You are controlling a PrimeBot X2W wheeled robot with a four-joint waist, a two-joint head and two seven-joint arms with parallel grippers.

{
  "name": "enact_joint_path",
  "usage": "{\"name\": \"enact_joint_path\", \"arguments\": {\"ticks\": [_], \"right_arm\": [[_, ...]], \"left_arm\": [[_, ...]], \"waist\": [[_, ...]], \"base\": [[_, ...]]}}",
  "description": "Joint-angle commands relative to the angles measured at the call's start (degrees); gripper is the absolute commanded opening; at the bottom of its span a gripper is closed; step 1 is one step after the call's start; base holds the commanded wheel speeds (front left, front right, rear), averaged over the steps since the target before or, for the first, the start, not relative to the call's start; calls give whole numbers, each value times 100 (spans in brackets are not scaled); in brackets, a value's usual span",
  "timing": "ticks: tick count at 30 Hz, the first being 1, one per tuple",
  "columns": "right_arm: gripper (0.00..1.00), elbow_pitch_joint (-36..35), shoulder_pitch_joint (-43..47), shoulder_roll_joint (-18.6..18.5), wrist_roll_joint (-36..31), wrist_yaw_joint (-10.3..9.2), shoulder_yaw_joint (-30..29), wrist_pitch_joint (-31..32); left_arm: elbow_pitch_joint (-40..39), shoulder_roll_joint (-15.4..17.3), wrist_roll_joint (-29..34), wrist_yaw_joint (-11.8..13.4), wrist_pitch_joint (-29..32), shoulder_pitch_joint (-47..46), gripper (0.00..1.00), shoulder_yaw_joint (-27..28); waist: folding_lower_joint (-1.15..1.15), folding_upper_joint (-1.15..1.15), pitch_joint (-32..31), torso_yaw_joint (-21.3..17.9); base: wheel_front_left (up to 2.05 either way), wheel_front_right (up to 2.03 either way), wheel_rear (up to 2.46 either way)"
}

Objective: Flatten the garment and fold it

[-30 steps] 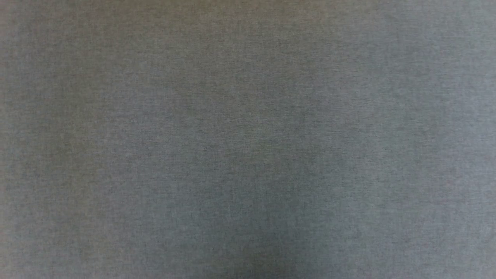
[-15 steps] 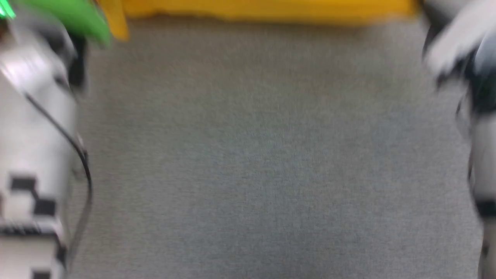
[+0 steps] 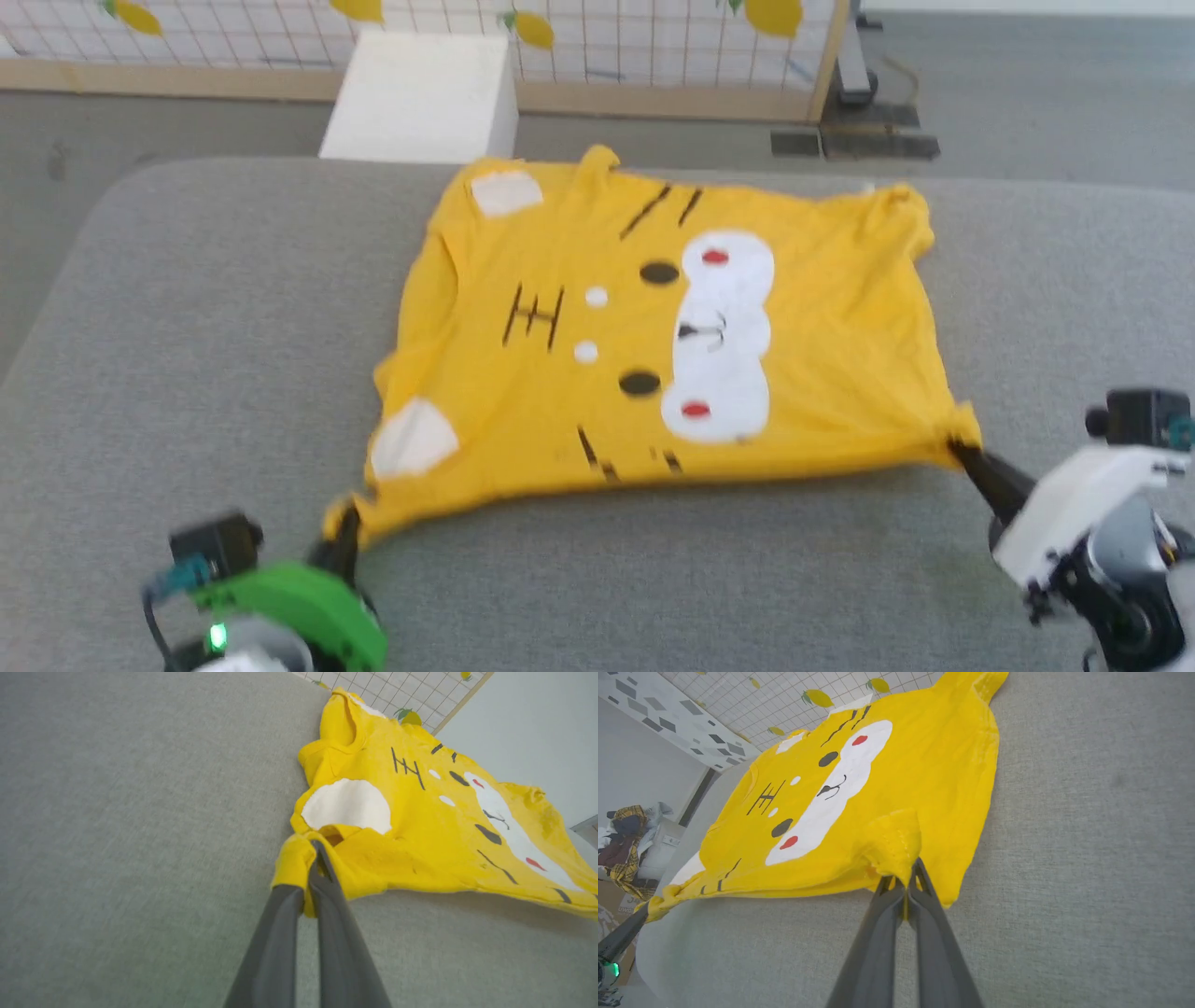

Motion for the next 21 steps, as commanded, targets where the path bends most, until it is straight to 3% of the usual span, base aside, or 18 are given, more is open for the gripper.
{"name": "enact_joint_path", "arguments": {"ticks": [1, 12, 16, 21], "right_arm": [[0, -84, 215, -38, -15, -6, -95, 78], [0, -790, 1590, -21, -340, -6, -470, 1793], [0, -1104, 1700, 135, -467, -6, -658, 2071], [0, -1561, 1405, 272, -659, -6, -734, 1961]], "left_arm": [[-205, 91, -81, 113, 220, 313, 0, -20], [-1628, 484, -563, 913, 1814, 1950, 0, -129], [-2082, 478, -566, 982, 1633, 2052, 0, 8], [-2483, 548, -374, 845, 1351, 1621, 0, 80]], "waist": [[1, 0, -322, 234], [1, 0, -382, 141], [1, 0, -337, 108], [1, 0, -148, 83]], "base": [[0, 0, 0], [0, 0, 0], [0, 0, 0], [0, 0, 0]]}}
